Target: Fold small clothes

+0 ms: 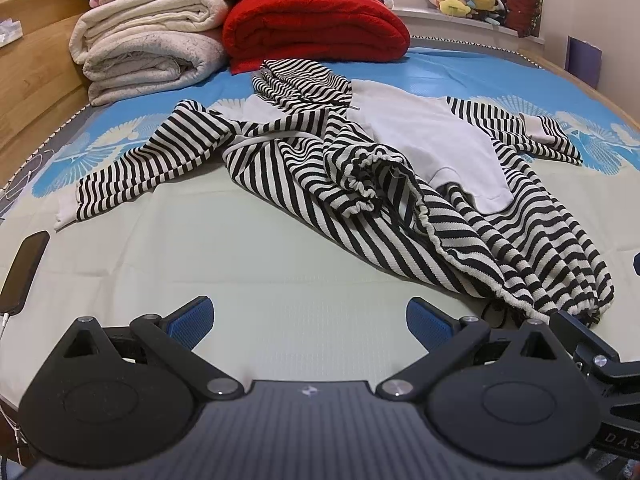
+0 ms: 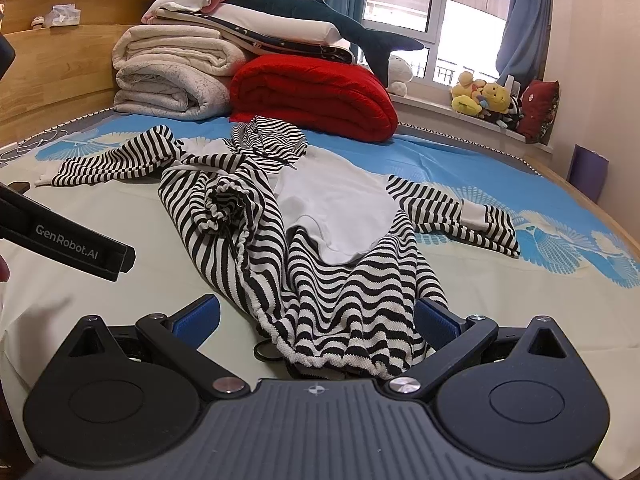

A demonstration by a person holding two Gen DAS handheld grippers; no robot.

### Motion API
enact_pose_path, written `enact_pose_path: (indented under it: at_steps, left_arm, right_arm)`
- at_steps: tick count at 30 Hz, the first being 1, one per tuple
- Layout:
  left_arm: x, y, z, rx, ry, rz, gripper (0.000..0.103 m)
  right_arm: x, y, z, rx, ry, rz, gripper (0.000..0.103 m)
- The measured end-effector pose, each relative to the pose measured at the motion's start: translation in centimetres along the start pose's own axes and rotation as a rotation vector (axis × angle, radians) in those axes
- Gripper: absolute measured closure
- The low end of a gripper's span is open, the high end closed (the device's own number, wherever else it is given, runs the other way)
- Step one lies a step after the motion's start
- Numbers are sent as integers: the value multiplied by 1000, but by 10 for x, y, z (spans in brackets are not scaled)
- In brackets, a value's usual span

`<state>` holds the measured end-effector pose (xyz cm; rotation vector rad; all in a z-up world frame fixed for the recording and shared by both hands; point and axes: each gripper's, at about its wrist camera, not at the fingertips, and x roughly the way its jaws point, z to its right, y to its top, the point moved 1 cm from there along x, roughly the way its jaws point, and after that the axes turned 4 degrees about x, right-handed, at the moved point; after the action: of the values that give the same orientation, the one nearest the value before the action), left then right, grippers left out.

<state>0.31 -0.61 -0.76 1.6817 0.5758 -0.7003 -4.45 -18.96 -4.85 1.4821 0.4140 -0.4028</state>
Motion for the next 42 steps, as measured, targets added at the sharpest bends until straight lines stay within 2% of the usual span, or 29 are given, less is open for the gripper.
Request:
enact_pose_path:
  at_steps: [11,26,33,42]
  left_arm:
    - [0,0,0,1,4,-1,0]
    - [3,1,1,2,0,-8,0]
    - [-11,7,3,-12,-1,11,0]
    - [-25,9,14,14,23,16,0]
  right_arm:
    - [1,-1,-1,-10,4,-2,1]
    - [14,5,0,38,33,-57,1]
    - [6,3,1,19,49,-46,1]
    - [-5,6,17,98,82,-42,1]
